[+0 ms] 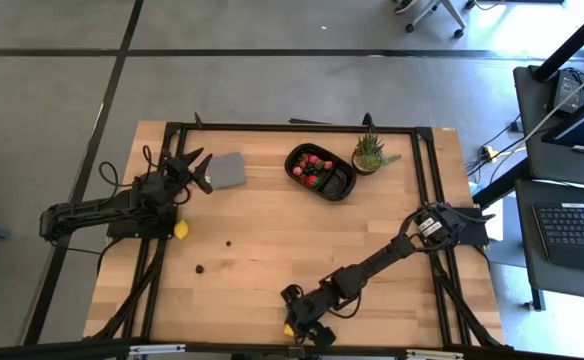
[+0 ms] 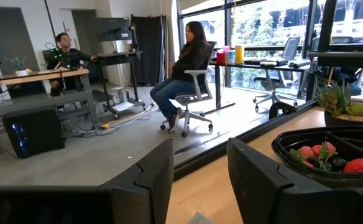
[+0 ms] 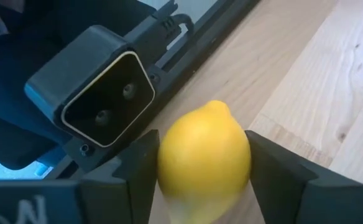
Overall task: Pick and placing Produce into tupperware
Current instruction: Put the bottom lemon into the black bin
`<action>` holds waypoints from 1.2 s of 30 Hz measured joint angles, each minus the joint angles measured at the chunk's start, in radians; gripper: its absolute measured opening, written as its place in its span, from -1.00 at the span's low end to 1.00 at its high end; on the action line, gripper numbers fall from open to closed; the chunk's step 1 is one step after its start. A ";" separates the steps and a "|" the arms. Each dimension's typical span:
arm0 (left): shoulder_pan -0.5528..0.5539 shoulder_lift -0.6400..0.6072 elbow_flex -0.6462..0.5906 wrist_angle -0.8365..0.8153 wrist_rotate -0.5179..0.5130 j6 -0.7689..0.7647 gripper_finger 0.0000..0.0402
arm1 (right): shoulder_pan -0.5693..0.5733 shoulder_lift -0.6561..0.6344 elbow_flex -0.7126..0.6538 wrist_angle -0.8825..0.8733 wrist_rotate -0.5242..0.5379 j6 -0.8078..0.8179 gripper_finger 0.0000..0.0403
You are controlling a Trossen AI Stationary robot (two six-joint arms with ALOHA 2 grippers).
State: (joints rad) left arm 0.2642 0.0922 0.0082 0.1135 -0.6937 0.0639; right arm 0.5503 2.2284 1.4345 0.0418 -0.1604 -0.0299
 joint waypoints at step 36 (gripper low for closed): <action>-0.001 0.000 0.000 0.001 0.004 0.000 -0.30 | -0.652 -0.512 0.000 -0.735 0.240 0.181 0.06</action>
State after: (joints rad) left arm 0.2634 0.0921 0.0086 0.1148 -0.6901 0.0635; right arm -0.1018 1.7165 1.4345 -0.6928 0.0792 0.1510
